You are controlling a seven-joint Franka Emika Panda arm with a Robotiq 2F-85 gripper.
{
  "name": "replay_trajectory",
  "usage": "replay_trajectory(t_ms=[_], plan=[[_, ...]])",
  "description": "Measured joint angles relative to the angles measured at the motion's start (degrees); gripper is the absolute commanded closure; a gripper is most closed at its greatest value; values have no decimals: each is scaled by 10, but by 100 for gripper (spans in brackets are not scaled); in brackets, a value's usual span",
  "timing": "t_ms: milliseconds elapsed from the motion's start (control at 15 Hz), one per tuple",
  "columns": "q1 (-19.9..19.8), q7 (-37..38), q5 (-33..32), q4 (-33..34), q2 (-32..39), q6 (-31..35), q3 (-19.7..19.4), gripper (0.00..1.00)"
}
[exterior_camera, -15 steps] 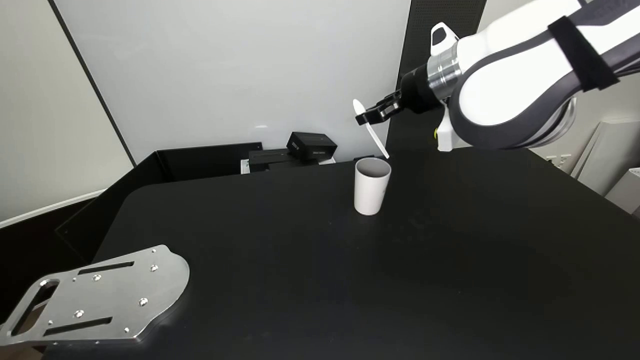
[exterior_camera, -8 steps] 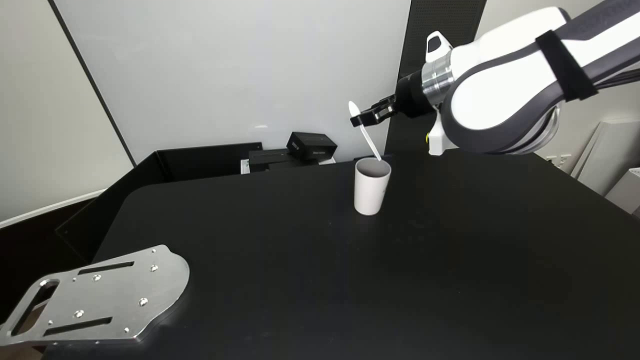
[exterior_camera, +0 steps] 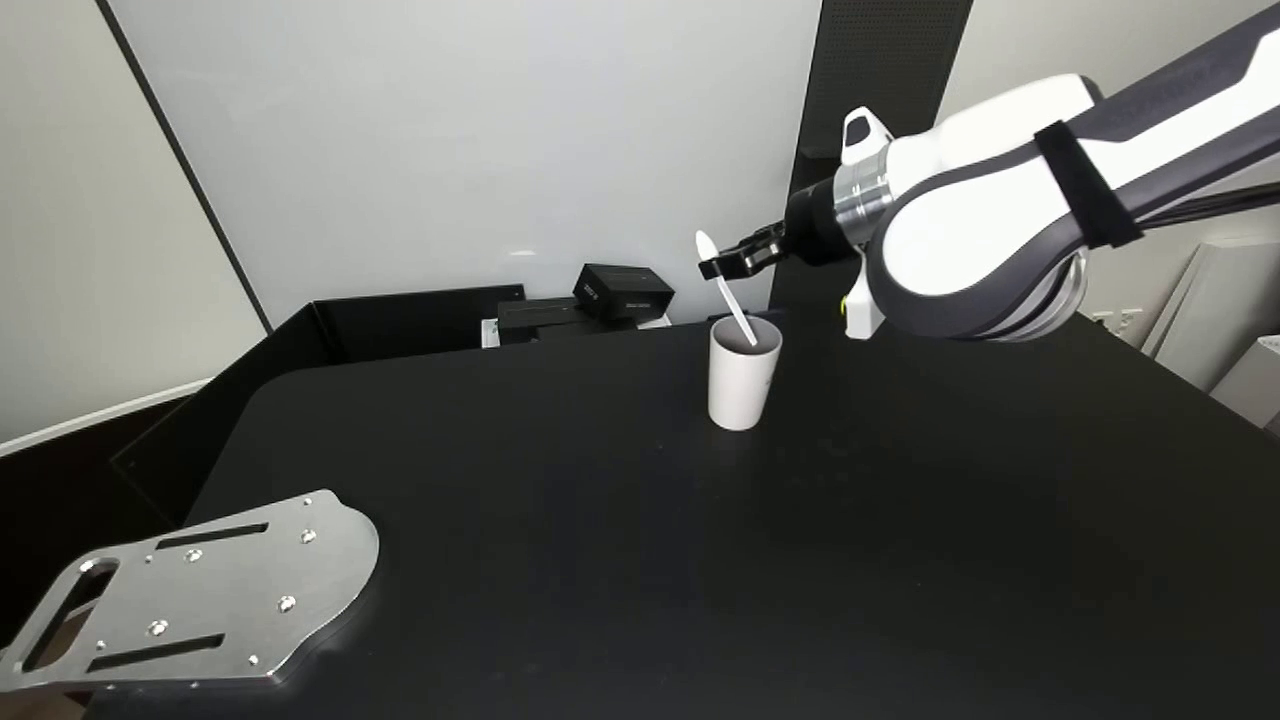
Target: Pick the spoon and put it in the cup
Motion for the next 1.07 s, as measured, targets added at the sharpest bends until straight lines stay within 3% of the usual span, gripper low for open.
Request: replay_trajectory(t_ms=[333, 400, 533, 867, 1067], plan=[[5, 10, -20, 24, 30, -2, -9, 93], [6, 14, -26, 28, 34, -3, -13, 46], [6, 13, -26, 35, 44, -7, -13, 40], [8, 21, -37, 53, 50, -26, -14, 5], [10, 29, -38, 57, 35, -48, -15, 0]])
